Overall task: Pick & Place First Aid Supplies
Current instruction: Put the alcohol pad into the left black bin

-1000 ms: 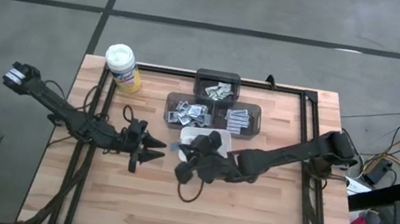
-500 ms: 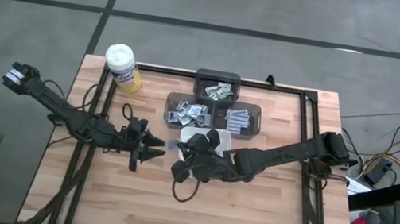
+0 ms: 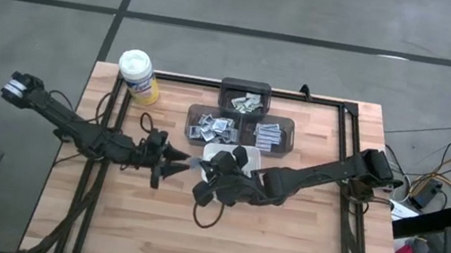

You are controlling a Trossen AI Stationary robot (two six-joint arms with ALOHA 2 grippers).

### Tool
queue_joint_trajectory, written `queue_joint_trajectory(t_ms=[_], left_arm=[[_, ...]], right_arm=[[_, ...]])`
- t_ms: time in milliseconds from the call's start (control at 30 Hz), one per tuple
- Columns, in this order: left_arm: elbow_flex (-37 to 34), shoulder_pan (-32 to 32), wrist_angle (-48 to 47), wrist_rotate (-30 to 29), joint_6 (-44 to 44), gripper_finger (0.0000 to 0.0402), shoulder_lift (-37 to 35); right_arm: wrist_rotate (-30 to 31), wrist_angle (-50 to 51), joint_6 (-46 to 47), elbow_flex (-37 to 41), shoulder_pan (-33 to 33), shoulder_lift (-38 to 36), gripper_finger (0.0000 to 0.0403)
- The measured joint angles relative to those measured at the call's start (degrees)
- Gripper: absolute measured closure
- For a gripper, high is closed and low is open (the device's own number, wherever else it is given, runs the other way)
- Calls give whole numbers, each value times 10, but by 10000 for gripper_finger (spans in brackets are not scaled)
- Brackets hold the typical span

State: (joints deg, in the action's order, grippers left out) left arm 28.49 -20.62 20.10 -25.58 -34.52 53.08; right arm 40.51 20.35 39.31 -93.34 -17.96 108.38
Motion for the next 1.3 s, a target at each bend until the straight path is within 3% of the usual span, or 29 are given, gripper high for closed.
queue_joint_trajectory(t_ms=[467,600,833,1300], left_arm=[[0,22,0,11,-4,243,22],[0,28,1,16,-4,282,23],[0,32,27,26,30,393,23],[0,34,24,48,29,401,23]], right_arm=[[-2,-3,2,0,0,0,394],[-3,-3,3,0,0,0,394],[-5,-4,3,0,0,0,394],[-84,-2,15,0,6,-2,394]])
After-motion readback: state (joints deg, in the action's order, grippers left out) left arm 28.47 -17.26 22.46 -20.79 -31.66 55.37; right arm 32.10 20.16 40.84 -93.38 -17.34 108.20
